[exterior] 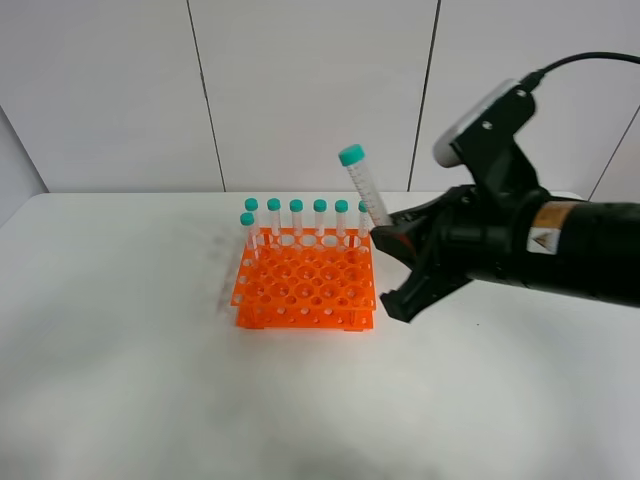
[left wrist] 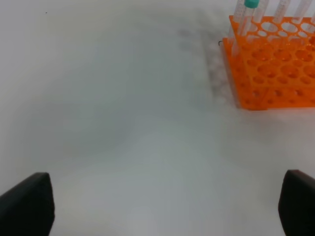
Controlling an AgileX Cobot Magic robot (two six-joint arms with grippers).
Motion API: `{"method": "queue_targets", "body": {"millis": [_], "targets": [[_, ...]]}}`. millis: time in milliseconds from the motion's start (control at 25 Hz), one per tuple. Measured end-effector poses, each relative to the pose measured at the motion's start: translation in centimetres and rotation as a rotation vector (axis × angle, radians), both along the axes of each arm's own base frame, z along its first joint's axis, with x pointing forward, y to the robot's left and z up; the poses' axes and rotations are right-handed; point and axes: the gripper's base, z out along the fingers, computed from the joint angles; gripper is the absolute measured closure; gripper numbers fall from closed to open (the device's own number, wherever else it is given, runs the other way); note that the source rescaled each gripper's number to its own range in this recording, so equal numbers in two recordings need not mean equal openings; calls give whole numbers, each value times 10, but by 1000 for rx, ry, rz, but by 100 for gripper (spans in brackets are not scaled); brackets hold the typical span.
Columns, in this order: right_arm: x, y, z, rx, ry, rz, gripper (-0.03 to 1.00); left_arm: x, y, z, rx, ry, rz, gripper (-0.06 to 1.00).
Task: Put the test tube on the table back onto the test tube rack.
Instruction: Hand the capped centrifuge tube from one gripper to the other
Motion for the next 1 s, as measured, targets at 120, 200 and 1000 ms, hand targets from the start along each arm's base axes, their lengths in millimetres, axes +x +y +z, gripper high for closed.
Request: {"method": "queue_targets", "body": {"millis": [120, 200, 1000], "targets": [[-19, -15, 1, 35, -20, -6, 67, 0, 0, 0, 0, 0, 0, -6], [-24, -19, 0, 43, -26, -7, 67, 0, 0, 0, 0, 0, 0, -6], [-50, -4, -38, -5, -28, 149, 67, 0, 0, 0, 0, 0, 0, -6]]}}
